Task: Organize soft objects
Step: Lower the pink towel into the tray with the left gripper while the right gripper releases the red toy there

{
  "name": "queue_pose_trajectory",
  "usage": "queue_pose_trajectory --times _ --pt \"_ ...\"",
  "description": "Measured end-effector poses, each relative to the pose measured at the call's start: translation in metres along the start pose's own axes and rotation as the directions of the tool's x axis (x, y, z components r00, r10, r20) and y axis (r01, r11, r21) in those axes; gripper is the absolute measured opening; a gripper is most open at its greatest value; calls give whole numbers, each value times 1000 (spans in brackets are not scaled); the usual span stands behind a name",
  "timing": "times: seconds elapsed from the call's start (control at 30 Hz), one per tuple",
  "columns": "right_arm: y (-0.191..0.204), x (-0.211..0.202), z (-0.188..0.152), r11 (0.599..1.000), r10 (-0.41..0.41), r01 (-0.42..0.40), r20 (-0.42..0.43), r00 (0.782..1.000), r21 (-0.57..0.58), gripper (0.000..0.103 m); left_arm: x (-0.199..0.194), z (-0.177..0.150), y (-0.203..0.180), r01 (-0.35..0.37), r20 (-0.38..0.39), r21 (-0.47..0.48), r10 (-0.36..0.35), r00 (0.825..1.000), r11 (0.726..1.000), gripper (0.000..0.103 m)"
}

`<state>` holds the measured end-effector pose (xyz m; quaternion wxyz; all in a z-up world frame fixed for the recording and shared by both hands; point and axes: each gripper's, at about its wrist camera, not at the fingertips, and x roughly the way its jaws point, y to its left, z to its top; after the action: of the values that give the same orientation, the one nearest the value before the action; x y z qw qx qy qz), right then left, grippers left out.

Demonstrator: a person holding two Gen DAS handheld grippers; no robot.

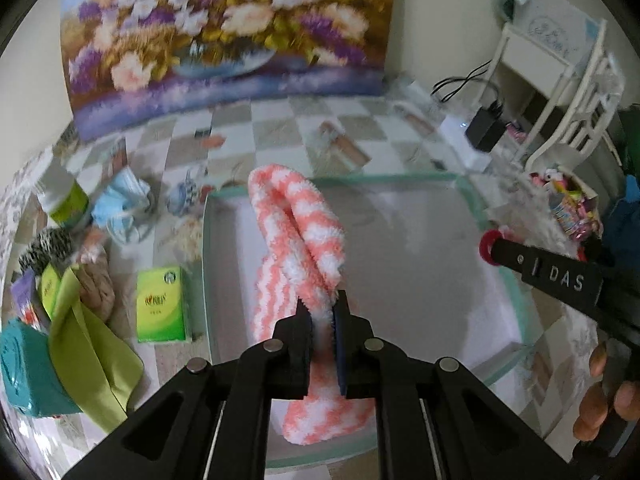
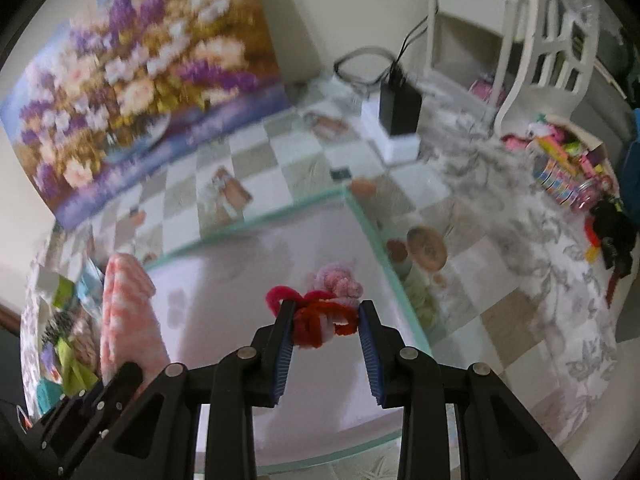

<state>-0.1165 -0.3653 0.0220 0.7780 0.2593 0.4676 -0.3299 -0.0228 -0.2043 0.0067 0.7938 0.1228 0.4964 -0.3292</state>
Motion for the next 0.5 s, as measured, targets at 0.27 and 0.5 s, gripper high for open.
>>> queue_pose_trajectory --times 0.27,0.5 --pt "6 28 -13 1000 7 -9 -113 994 -22 34 7 -2 12 -17 -28 -49 16 999 999 44" --pt "8 32 -15 1000 -12 10 -131 991 -19 67 6 4 20 -44 -23 -82 42 999 996 70"
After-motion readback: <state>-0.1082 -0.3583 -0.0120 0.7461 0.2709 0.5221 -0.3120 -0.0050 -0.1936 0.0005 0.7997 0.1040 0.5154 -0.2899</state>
